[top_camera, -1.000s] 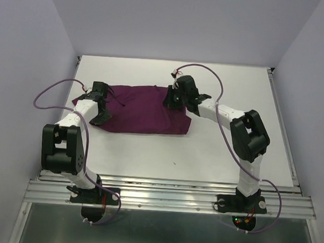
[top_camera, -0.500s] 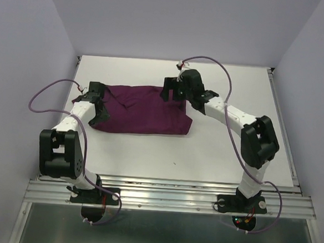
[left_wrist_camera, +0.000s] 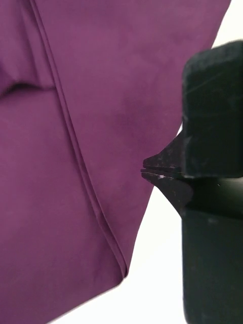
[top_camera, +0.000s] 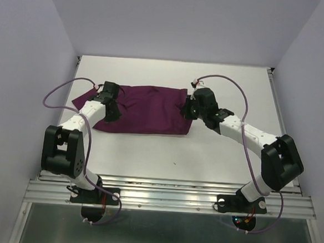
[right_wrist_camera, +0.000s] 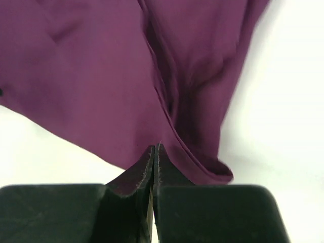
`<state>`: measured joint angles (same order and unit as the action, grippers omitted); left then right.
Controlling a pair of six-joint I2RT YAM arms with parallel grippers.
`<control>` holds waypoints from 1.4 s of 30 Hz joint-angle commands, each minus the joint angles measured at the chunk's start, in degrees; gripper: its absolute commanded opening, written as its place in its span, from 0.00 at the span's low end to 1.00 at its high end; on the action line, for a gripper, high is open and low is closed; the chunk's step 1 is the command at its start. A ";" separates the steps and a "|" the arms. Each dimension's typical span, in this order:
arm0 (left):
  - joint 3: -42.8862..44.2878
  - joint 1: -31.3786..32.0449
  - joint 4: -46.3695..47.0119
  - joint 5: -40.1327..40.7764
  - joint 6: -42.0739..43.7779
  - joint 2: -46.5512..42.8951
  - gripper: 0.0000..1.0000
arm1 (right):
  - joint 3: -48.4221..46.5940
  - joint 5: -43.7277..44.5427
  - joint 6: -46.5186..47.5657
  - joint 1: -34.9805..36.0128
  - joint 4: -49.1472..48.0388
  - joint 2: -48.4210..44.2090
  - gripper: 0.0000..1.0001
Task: Prepare the surgical pack
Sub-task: Pack the surgical kit at the center of the board.
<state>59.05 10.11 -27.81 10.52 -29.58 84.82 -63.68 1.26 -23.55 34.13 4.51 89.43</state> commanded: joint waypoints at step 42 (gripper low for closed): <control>11.18 1.84 1.09 -4.37 3.57 6.68 0.00 | -10.07 -14.81 -16.70 -13.74 -16.03 24.49 0.01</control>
<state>71.13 11.64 -27.68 6.90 -27.22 91.44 -73.80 -13.76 -37.43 19.51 -9.76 115.66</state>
